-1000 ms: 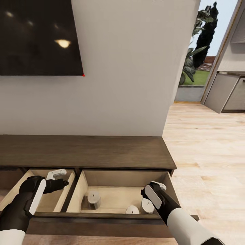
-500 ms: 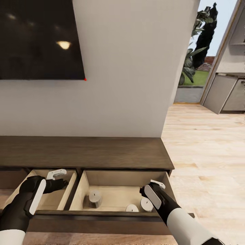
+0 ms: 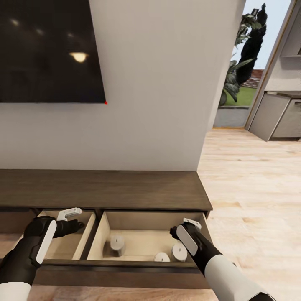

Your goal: Place each of the two pumpkins and all three candles from the living room inside a cabinet in the living room (use any cabinet), then make sure every cabinet is closed, and position the cauldron so it is next to a table in the living room.

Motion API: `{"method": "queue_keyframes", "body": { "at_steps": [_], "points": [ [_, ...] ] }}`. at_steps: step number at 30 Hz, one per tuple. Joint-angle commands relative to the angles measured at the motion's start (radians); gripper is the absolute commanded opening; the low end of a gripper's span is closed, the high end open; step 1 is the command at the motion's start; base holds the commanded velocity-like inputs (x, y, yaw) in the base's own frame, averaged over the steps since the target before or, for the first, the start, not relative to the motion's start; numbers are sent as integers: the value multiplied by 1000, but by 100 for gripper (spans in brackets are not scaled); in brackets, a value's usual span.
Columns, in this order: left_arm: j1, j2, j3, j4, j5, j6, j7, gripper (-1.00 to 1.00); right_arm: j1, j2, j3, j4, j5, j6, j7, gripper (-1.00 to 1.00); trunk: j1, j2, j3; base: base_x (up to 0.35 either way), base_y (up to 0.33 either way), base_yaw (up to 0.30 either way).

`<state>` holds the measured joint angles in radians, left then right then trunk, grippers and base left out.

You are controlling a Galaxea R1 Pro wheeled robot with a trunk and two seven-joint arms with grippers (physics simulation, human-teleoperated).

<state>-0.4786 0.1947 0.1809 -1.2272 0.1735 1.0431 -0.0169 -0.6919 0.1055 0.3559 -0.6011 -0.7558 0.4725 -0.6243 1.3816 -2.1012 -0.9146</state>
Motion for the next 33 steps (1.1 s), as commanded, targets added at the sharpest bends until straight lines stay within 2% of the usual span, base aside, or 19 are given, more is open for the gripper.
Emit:
{"method": "queue_keyframes", "body": {
  "at_steps": [1, 33],
  "points": [
    [0, 0, 0, 0, 0, 0, 0, 100, 0, 0, 0, -1, 0, 0, 0, 100, -4, 7, 3, -187, 0, 0],
    [0, 0, 0, 0, 0, 0, 0, 100, 0, 8, 1, -19, 0, 0, 2, 100, -127, 231, 103, -42, 0, 0]
  ]
}}
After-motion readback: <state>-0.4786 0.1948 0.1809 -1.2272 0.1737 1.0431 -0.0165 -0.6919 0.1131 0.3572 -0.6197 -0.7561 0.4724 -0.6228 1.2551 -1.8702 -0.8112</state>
